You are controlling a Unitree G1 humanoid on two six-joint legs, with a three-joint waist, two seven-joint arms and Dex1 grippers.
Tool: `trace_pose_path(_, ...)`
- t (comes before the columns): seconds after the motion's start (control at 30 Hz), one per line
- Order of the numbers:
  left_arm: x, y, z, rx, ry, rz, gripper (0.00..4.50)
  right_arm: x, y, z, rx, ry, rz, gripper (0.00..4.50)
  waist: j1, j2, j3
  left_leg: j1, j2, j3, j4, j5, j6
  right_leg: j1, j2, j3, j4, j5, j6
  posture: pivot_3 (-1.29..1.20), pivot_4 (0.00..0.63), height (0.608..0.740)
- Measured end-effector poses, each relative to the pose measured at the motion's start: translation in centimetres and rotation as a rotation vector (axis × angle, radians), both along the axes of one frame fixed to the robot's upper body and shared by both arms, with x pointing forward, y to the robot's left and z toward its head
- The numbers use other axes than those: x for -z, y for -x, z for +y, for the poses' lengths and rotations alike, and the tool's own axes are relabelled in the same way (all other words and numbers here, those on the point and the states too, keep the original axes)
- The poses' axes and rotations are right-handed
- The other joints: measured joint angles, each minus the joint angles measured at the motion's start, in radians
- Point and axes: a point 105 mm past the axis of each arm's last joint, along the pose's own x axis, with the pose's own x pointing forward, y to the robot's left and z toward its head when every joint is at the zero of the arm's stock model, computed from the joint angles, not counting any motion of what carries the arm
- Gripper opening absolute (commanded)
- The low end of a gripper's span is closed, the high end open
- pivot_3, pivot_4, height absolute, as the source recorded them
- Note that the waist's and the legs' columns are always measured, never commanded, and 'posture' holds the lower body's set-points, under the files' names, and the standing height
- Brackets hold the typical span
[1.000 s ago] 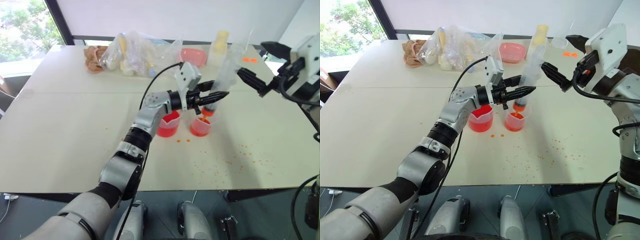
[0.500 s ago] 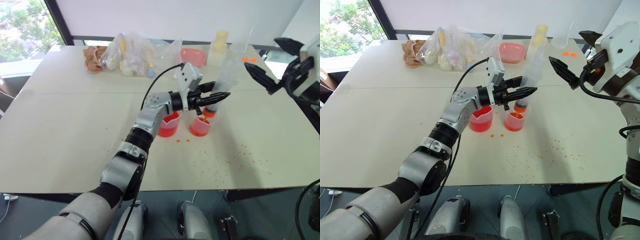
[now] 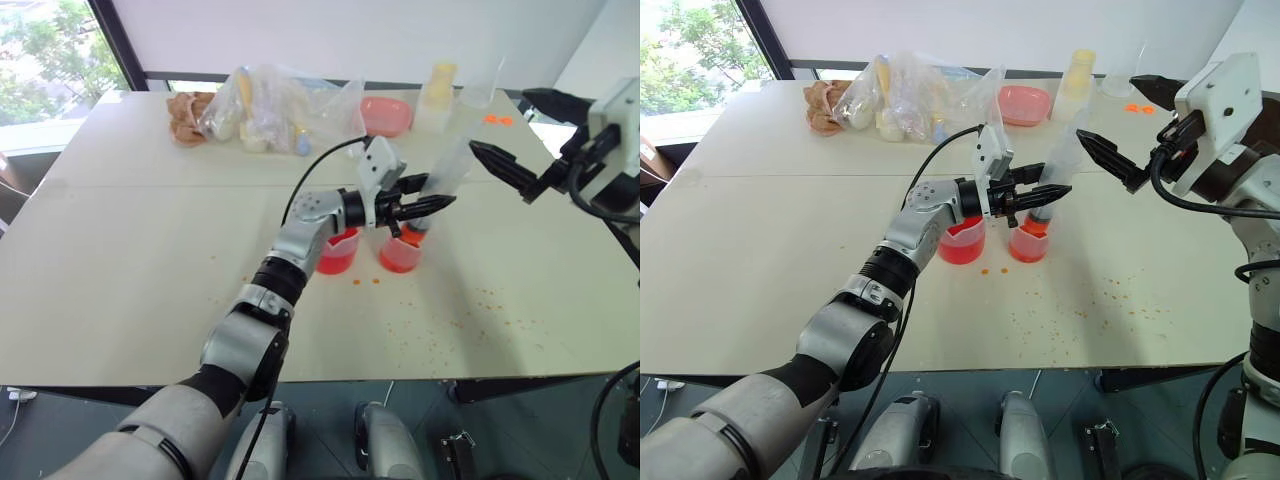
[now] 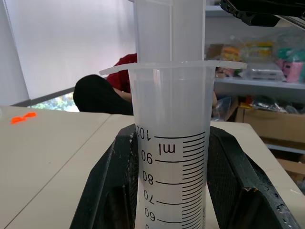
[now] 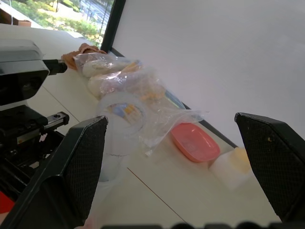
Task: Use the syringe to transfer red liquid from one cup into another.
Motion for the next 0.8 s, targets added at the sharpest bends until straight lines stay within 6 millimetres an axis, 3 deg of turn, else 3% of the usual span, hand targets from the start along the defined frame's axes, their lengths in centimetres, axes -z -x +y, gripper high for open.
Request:
trace_pose_path(0.07, 0.1, 0.1, 0.0, 0.007, -0.011, -0.005, 1.44, 0.1, -0.1, 0.1, -0.006, -0.009, -0.001, 4.46, 0.000, 0.000, 0.000, 0.000, 0.000, 0.000, 0.000, 0.000, 0.000, 0.000, 0.000, 0.000, 0.000, 0.000, 0.000, 0.00, 0.150, 0.740)
trace_pose_path(0.17, 0.3, 0.2, 0.2, 0.014, -0.028, -0.020, 1.44, 0.2, -0.4, 0.4, -0.009, 0.000, -0.007, 3.60, -0.002, 0.000, 0.000, 0.000, 0.000, 0.000, 0.000, 0.000, 0.000, 0.000, 0.000, 0.000, 0.000, 0.000, 0.000, 0.00, 0.150, 0.740)
trace_pose_path(0.4, 0.3, 0.4, -0.1, 0.022, -0.028, -0.024, 1.44, 1.1, -0.9, 1.7, -0.055, 0.025, 0.004, 0.05, 0.000, 0.000, 0.000, 0.000, 0.000, 0.000, 0.000, 0.000, 0.000, 0.000, 0.000, 0.000, 0.000, 0.000, 0.000, 0.00, 0.150, 0.740)
trace_pose_path(0.8, 0.1, -0.1, 0.5, -0.006, -0.025, -0.014, 1.44, 1.6, -1.1, 2.3, -0.060, -0.028, 0.010, 0.05, -0.001, 0.000, 0.000, 0.000, 0.000, 0.000, 0.000, 0.000, 0.000, 0.000, 0.000, 0.000, 0.000, 0.000, 0.000, 0.00, 0.150, 0.740)
